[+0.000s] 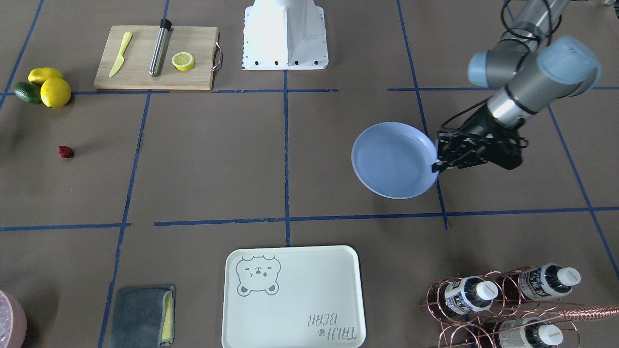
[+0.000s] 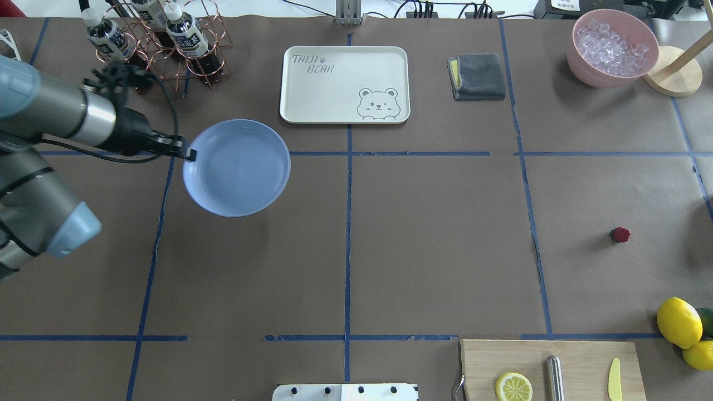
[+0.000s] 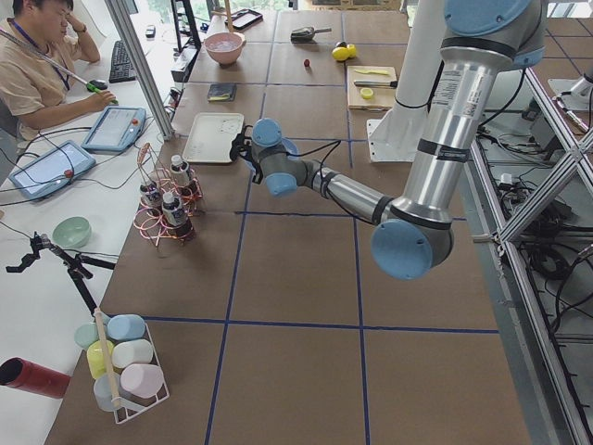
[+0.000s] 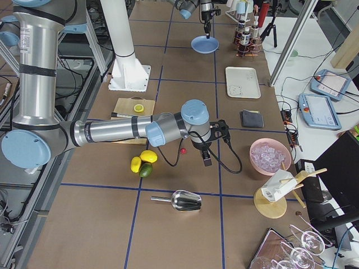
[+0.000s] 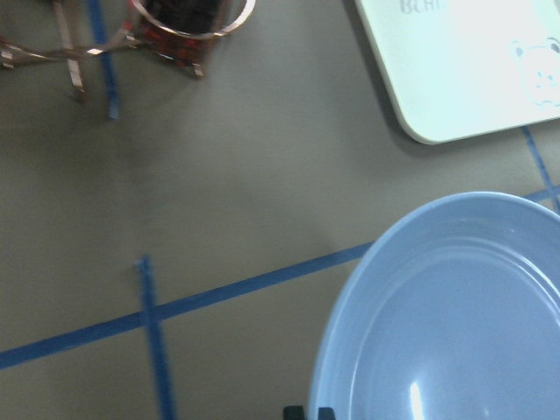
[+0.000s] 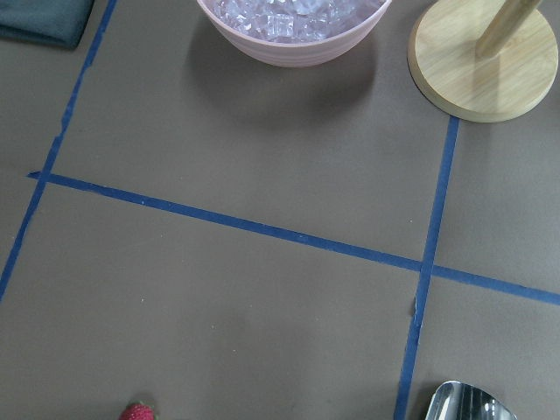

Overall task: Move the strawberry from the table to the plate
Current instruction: 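Grip the light blue plate rim with the left gripper and slide it centerward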

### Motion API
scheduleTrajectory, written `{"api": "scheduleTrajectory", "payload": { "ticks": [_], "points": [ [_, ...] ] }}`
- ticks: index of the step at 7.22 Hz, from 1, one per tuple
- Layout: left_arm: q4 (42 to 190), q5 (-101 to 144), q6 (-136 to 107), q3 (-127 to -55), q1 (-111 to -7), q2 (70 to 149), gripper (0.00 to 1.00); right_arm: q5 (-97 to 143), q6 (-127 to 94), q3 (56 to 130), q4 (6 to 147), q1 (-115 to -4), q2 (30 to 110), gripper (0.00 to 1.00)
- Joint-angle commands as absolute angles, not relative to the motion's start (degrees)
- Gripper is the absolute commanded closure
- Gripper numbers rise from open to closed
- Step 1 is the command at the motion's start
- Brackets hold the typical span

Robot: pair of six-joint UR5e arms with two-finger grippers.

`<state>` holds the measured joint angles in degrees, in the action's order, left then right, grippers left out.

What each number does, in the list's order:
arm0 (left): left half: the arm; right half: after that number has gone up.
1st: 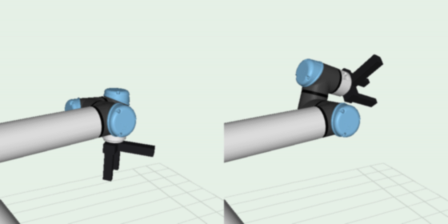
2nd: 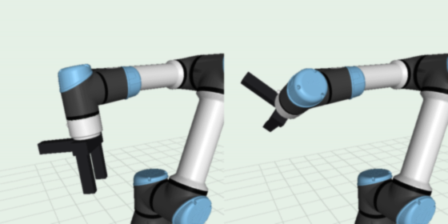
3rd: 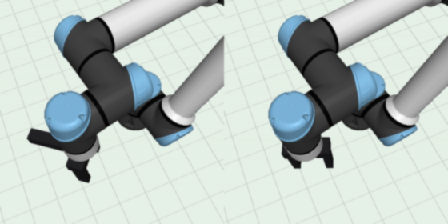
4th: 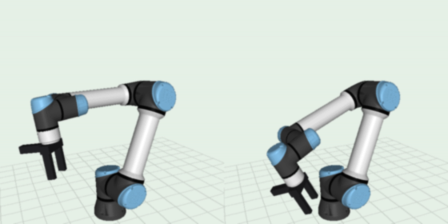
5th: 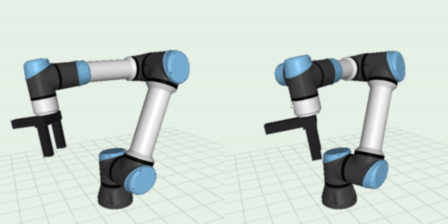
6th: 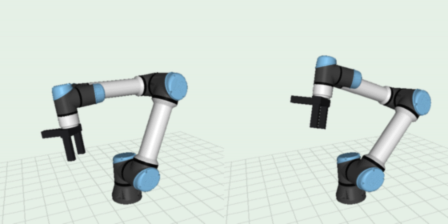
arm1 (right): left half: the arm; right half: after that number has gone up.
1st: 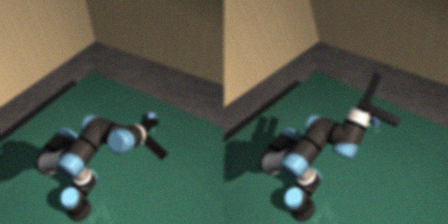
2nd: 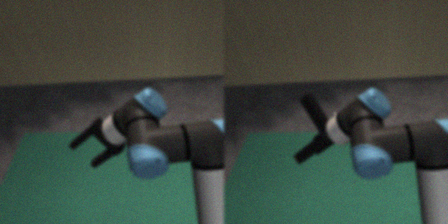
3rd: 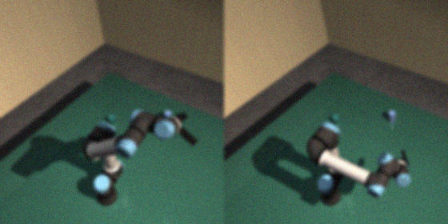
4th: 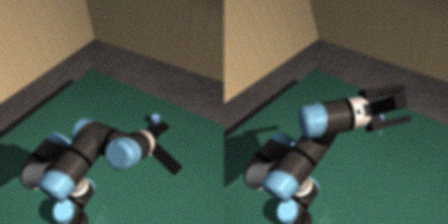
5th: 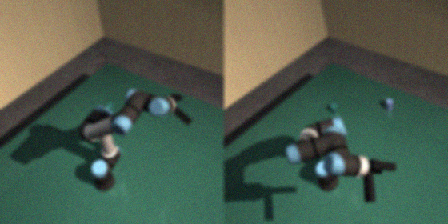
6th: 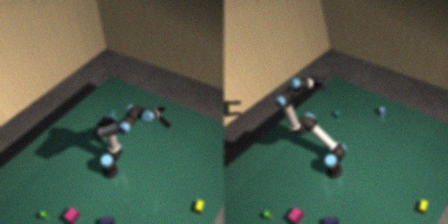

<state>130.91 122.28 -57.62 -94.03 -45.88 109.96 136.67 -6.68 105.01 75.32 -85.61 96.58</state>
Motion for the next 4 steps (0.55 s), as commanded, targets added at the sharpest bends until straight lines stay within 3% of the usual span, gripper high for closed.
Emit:
{"api": "scheduleTrajectory", "payload": {
  "ticks": [1,4],
  "points": [
    [128.76,110.80,-67.20,-87.58,-31.96,120.97,1.00,136.76,-6.85,105.03,75.32,-85.61,96.59,0.00],
    [129.20,109.51,-67.41,-85.52,-30.15,121.64,1.00,136.76,-6.94,105.12,75.32,-85.61,96.59,0.00]
  ]
}}
